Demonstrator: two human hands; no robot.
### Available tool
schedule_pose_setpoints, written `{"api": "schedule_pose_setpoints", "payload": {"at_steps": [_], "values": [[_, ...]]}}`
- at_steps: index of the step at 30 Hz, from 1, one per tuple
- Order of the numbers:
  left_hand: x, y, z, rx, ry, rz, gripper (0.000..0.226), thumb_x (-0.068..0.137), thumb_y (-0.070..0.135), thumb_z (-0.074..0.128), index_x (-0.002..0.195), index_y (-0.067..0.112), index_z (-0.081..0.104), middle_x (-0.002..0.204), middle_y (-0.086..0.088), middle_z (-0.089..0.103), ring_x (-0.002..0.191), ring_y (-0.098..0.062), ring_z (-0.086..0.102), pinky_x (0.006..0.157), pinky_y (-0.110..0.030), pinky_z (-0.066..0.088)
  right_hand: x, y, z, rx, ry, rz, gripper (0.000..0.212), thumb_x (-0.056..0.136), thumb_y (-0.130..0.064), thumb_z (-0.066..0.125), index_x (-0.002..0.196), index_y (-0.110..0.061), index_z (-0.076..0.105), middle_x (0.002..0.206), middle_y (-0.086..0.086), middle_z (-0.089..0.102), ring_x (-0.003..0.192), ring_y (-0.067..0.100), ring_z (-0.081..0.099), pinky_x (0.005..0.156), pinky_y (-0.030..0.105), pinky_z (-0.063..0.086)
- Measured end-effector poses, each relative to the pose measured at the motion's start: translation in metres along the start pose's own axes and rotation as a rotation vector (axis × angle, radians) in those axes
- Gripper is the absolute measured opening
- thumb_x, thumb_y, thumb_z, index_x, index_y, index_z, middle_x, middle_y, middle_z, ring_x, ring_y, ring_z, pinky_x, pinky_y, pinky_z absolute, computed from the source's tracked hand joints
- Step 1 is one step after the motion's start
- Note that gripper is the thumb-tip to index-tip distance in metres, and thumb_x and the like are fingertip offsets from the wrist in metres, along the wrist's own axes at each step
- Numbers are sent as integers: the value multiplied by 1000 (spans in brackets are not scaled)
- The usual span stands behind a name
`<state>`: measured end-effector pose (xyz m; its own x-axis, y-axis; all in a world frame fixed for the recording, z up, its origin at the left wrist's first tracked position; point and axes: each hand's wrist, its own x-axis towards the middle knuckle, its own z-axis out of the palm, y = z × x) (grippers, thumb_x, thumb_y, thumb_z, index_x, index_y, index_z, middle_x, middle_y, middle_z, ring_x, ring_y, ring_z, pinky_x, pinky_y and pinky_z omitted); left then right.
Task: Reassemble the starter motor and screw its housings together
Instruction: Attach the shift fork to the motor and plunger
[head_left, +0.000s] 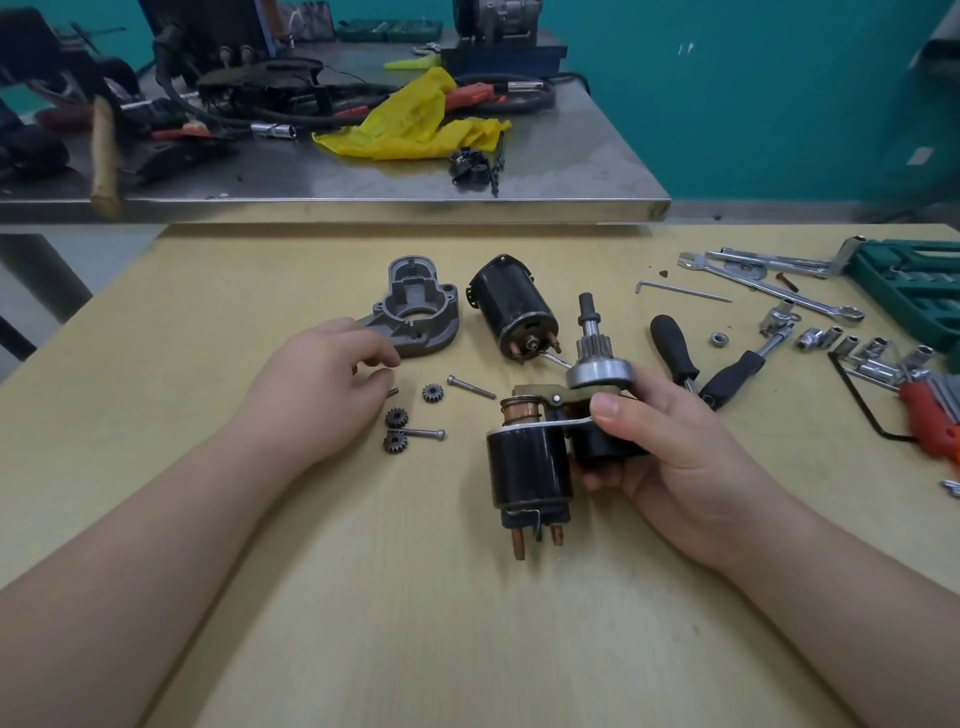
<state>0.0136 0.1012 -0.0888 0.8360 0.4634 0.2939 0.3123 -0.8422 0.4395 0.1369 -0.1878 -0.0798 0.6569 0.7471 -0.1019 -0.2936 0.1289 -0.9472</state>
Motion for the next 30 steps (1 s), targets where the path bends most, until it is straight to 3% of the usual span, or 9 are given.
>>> {"api": "schedule_pose_setpoints", "payload": {"at_steps": [2,5,12,15,16,18,21,25,30], "values": [[2,-5,2,18,-17,-3,13,94,16,76,96,28,80,93,16,63,85,-12,59,79,-32,47,-1,0,0,-37,-13,0,39,73,-30,85,110,-18,77,100,14,68,81,27,66,55,32,56],[3,-8,5,12,-17,-24,14,95,16,74,98,27,82,88,22,63,81,2,57,73,-10,38,-3,0,1,-97,-35,10,49,70,-34,87,114,-17,75,97,11,68,79,26,66,55,33,55],[-9,20,-4,-161,137,-19,15,94,16,72,98,29,80,81,16,69,81,5,62,70,-3,41,-5,-1,4,-235,-103,10,54,69,-39,88,122,-37,76,91,-4,73,78,13,70,62,25,56],[-22,59,-15,-515,-35,-80,6,90,43,77,92,38,80,86,16,76,73,-1,69,62,-10,51,-7,-4,5,-316,-88,3,63,68,-46,89,128,-42,72,99,-4,75,85,15,72,64,25,56],[-27,71,-19,-648,-163,-117,18,85,58,76,96,44,80,90,16,78,75,-1,72,64,-14,56,-8,-5,6,-342,-91,0,65,68,-48,89,130,-42,71,100,-4,75,86,15,72,65,25,56],[-34,88,-20,-811,-453,-172,43,73,75,71,109,51,78,106,18,80,94,-4,77,81,-26,62,-9,-9,8,-385,-115,-24,63,70,-48,89,131,-42,70,98,-7,76,84,12,72,64,22,56],[-42,102,-15,-911,-759,-148,62,83,66,73,136,35,70,130,10,76,122,-11,72,110,-42,50,-10,-15,16,-453,-139,-66,57,72,-49,91,125,-45,71,93,-11,77,80,7,74,62,18,55],[-43,101,-13,-1071,-820,-206,53,98,43,68,146,19,60,140,-3,72,132,-22,67,118,-47,45,-9,-20,26,-463,-132,-55,63,70,-74,84,128,-58,66,109,-8,79,89,9,77,70,21,59],[-45,94,-11,-1017,-754,-211,64,87,44,82,137,8,65,131,-21,73,125,-41,69,117,-61,45,-8,-19,30,-204,-142,50,85,70,-88,74,141,-42,63,118,9,77,94,30,75,63,38,57]]}}
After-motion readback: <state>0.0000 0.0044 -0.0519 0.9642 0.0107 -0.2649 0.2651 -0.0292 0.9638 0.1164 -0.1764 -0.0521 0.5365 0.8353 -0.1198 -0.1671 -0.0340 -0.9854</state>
